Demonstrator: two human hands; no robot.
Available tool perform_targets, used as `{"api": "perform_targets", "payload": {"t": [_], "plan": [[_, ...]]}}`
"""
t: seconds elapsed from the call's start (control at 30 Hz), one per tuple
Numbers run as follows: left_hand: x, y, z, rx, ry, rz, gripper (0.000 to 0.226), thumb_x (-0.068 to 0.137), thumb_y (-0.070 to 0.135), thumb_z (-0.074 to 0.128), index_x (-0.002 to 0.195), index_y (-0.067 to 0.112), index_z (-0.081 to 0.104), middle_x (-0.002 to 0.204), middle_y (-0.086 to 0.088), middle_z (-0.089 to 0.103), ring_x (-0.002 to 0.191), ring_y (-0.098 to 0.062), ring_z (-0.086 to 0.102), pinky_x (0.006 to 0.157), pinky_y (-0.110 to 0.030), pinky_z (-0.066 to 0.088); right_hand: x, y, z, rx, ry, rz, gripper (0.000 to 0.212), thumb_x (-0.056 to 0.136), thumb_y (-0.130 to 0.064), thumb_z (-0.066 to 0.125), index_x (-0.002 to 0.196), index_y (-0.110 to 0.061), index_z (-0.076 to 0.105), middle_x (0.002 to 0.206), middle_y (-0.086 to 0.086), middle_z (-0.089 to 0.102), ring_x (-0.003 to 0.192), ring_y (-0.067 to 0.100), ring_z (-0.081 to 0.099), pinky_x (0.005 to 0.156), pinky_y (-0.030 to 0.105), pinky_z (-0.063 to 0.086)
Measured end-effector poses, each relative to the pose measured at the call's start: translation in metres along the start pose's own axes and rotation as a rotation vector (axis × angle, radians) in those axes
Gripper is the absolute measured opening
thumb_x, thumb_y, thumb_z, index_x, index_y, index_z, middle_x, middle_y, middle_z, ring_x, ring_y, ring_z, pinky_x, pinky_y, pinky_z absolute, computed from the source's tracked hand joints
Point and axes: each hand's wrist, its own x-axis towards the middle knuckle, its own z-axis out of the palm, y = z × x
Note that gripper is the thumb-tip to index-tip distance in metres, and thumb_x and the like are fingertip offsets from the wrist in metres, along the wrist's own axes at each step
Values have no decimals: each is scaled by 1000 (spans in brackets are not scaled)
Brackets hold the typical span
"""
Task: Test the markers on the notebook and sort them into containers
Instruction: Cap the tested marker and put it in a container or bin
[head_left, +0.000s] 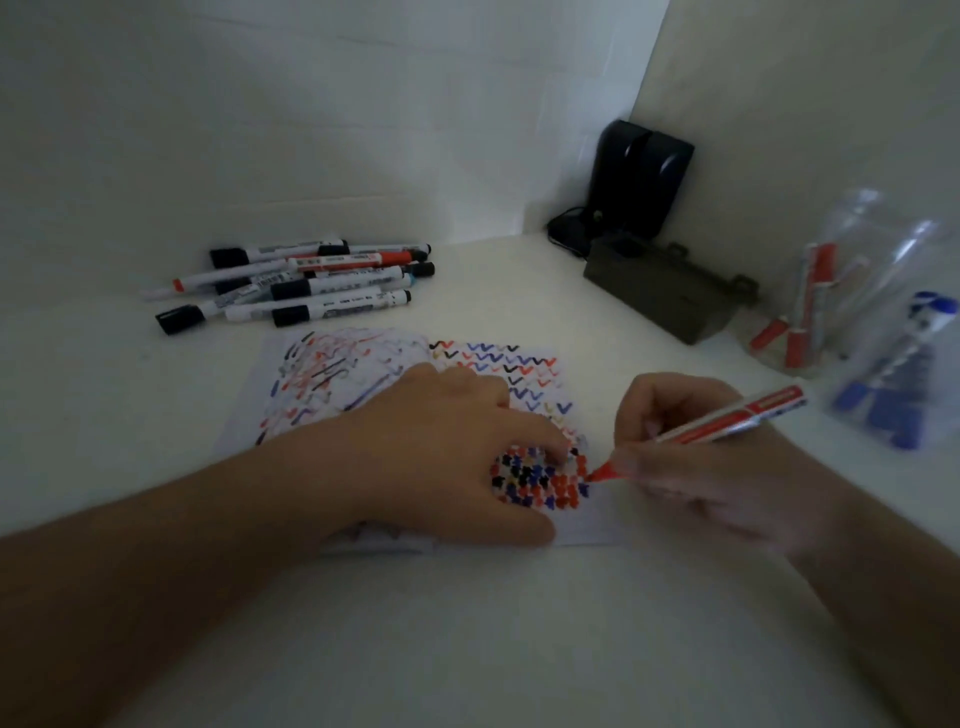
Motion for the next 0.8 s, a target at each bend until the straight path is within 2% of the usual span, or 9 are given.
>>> {"api": "perform_targets", "payload": {"t": [0.07,0.13,0.2,0.33,0.47,0.57,0.67,0.73,0.8], "plan": [[3,4,2,-10,11,37,61,81,86,44,137,67,32,93,18,40,89,-8,41,77,-33,30,-5,8,7,-25,101,-43,28,61,-22,83,65,-12,57,56,7,49,46,12,40,46,22,28],[5,5,3,-22,1,48,60,82,86,43,138,69,31,92,17,42,88,-7,42,77,-32,32,-8,10,9,-70,149,-92,23,66,-10,76,66,-8,54,55,4,52,46,9,45,45,22,32],[6,5,2,-32,-25,40,60,82,86,44,138,71,29,94,18,42,90,-7,43,78,-31,33,-8,9,8,-164,211,-95,20,70,-6,71,65,1,52,52,3,53,44,7,48,44,20,34],[7,7,1,-27,-63,26,63,80,89,43,138,73,25,95,21,39,92,-7,40,78,-32,32,-7,12,9,-290,283,-82,30,70,-15,72,65,6,51,53,21,54,44,20,45,45,31,33],[8,6,2,-35,-71,15,64,77,90,42,137,73,26,95,20,41,94,-7,42,79,-32,34,-6,14,8,-307,245,-74,42,65,-31,79,64,3,56,53,19,57,46,21,46,43,38,31],[9,4,3,-46,-71,10,64,76,91,42,136,73,28,97,19,43,98,-7,44,83,-33,38,-6,15,8,-289,232,-66,47,63,-41,80,64,1,59,53,18,59,47,21,47,44,38,32],[9,4,4,-48,-69,14,64,75,92,42,135,74,28,95,20,43,96,-5,43,80,-32,36,-5,14,9,-286,235,-61,47,62,-43,81,64,-2,60,54,16,60,47,20,48,44,38,32],[10,4,4,-47,-74,11,65,73,93,40,134,74,28,97,20,44,97,-7,44,82,-33,39,-5,13,10,-282,225,-62,47,63,-41,85,64,-1,61,54,14,62,47,15,49,44,32,33],[10,3,4,-49,-85,2,66,71,94,38,133,74,28,98,20,45,100,-8,46,86,-34,42,-5,12,11,-290,217,-57,46,66,-31,93,65,1,61,56,15,62,48,11,49,43,26,34]]}}
